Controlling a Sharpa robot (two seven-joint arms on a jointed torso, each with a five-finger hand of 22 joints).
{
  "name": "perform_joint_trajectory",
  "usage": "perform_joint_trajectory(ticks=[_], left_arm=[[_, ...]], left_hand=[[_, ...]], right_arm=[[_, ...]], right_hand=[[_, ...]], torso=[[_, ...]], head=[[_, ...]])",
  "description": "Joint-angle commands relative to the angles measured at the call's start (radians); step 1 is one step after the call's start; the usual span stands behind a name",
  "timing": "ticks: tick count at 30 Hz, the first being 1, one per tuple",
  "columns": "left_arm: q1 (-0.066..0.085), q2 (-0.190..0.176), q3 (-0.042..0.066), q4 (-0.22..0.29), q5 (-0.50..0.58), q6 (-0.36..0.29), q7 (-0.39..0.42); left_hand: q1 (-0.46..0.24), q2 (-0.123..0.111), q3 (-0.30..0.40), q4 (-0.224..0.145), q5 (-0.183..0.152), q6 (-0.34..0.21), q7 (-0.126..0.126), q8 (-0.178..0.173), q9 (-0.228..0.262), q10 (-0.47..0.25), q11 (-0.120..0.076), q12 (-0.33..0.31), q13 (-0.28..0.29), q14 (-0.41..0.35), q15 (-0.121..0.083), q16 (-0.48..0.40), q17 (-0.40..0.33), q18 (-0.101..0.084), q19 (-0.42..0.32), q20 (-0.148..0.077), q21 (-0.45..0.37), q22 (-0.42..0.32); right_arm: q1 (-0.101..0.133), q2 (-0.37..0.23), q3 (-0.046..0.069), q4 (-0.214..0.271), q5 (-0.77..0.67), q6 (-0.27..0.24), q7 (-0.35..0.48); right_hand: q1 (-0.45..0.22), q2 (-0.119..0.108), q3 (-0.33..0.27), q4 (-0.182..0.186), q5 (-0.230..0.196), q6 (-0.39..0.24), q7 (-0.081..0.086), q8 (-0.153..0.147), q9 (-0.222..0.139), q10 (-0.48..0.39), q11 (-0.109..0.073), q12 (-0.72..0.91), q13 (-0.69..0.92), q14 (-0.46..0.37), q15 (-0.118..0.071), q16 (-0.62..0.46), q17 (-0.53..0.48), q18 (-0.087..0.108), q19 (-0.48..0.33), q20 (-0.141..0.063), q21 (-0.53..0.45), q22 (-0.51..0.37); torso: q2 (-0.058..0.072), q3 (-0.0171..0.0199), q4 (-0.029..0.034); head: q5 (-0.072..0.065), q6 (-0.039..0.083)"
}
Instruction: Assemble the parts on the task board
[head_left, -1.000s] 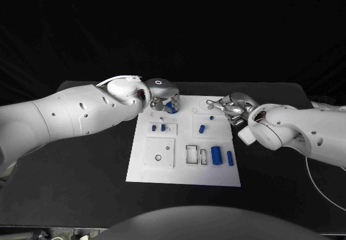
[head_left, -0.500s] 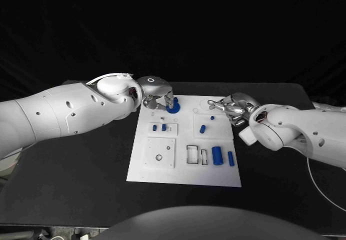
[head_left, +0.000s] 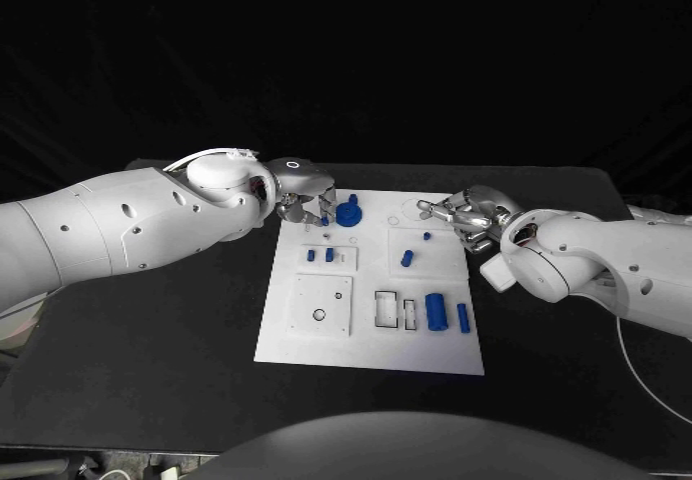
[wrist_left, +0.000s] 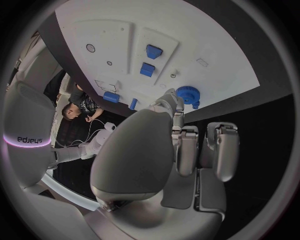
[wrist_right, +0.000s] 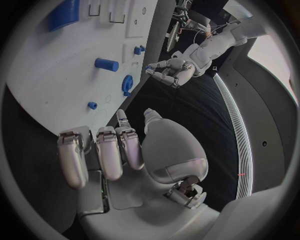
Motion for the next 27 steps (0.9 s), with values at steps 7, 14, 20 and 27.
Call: perform_joint_trajectory(ticks=[7,14,20,27], left_arm=[[-0.006,0.01,-0.002,-0.021,0.007,0.06,-0.022],[-0.021,0.021,-0.004,-0.047,0.008,0.067,-0.025],[-0.032,0.031,-0.004,-0.059,0.008,0.063,-0.02],[-0.035,0.045,-0.004,-0.066,0.008,0.073,-0.014]], left_hand=[[-0.004,0.005,0.006,0.004,0.003,-0.01,-0.001,0.001,-0.002,-0.016,0.0,-0.006,-0.001,0.104,0.005,0.003,0.263,-0.008,0.105,-0.004,0.002,0.263],[-0.004,0.005,0.006,0.004,0.003,-0.012,-0.001,0.0,-0.002,-0.018,0.0,-0.006,-0.001,0.104,0.005,0.003,0.263,-0.008,0.105,-0.004,0.002,0.263],[-0.003,0.005,0.008,0.004,0.003,-0.014,0.0,-0.002,-0.003,-0.021,0.001,-0.006,-0.001,0.104,0.005,0.003,0.263,-0.008,0.105,-0.004,0.002,0.263],[-0.003,0.004,0.009,0.004,0.003,-0.016,0.0,-0.004,-0.003,-0.023,0.002,-0.006,-0.001,0.104,0.005,0.003,0.263,-0.008,0.105,-0.004,0.002,0.263]], right_arm=[[-0.001,0.0,0.0,0.002,-0.005,0.011,0.003],[-0.001,-0.001,0.0,0.003,-0.005,0.011,0.003],[-0.001,-0.003,0.0,0.004,-0.005,0.011,0.002],[-0.001,-0.002,0.0,0.005,-0.005,0.012,0.001]], right_hand=[[0.005,0.009,-0.008,0.001,0.002,-0.003,0.001,0.004,0.001,0.105,0.007,0.003,0.263,0.104,0.008,0.004,0.263,-0.014,0.103,0.004,0.004,0.263],[0.005,0.009,-0.008,0.001,0.002,-0.003,0.001,0.004,0.001,0.105,0.007,0.003,0.263,0.104,0.008,0.004,0.263,-0.014,0.103,0.004,0.004,0.263],[0.005,0.009,-0.008,0.001,0.002,-0.003,0.001,0.004,0.001,0.105,0.007,0.003,0.263,0.104,0.008,0.004,0.263,-0.014,0.103,0.004,0.004,0.263],[0.005,0.009,-0.008,0.001,0.002,-0.003,0.001,0.004,0.001,0.105,0.007,0.003,0.263,0.104,0.008,0.004,0.263,-0.014,0.103,0.004,0.004,0.263]], torso=[[0.0,0.0013,-0.0004],[0.0,0.0004,-0.0008],[0.0,0.0,-0.0012],[0.0,0.0006,-0.0006]], head=[[0.001,0.0],[-0.001,0.0],[-0.001,0.0],[-0.001,0.0]])
